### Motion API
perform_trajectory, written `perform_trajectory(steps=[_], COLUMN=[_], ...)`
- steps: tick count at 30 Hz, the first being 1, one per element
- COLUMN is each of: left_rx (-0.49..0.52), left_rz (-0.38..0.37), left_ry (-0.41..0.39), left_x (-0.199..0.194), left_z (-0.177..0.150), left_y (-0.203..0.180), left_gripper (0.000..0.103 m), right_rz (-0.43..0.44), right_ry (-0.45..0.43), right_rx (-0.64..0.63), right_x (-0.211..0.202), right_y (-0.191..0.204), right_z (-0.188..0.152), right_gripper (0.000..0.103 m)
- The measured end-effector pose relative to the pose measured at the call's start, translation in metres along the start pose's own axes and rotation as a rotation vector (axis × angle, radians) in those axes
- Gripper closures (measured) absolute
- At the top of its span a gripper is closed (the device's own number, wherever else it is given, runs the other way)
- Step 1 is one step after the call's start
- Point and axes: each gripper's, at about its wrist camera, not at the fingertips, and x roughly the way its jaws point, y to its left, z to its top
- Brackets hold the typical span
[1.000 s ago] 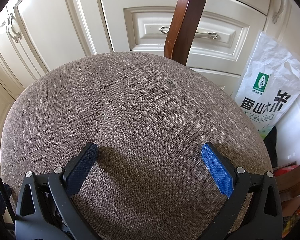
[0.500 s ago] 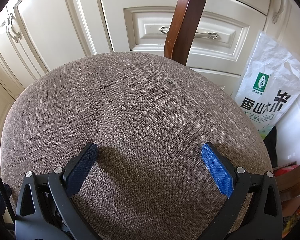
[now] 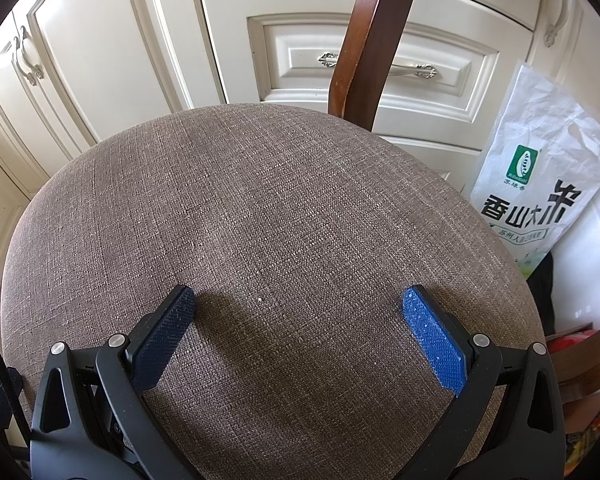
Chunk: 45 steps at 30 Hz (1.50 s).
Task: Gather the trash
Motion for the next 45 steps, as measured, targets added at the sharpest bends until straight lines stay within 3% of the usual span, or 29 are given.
perform_trajectory(steps=[25, 29, 45], left_rx=[-0.003, -0.003, 0.003], left_rz=[0.009, 0.011, 0.025], left_ry=[0.0, 0.0, 0.002], left_x=[-0.001, -0.035, -0.044], left_z=[-0.001, -0.004, -0.008], left_y=[-0.002, 0.014, 0.017], left_gripper=[0.0, 0.0, 0.0], right_rz=[-0.003, -0.006, -0.001], right_ry=[0.003, 0.003, 0.0], right_rx=[-0.001, -0.003, 0.001], right_x=[0.001, 0.001, 0.002], right_y=[0.001, 0.003, 0.002], right_z=[0.001, 0.001, 0.003], right_gripper=[0.0, 0.0, 0.0])
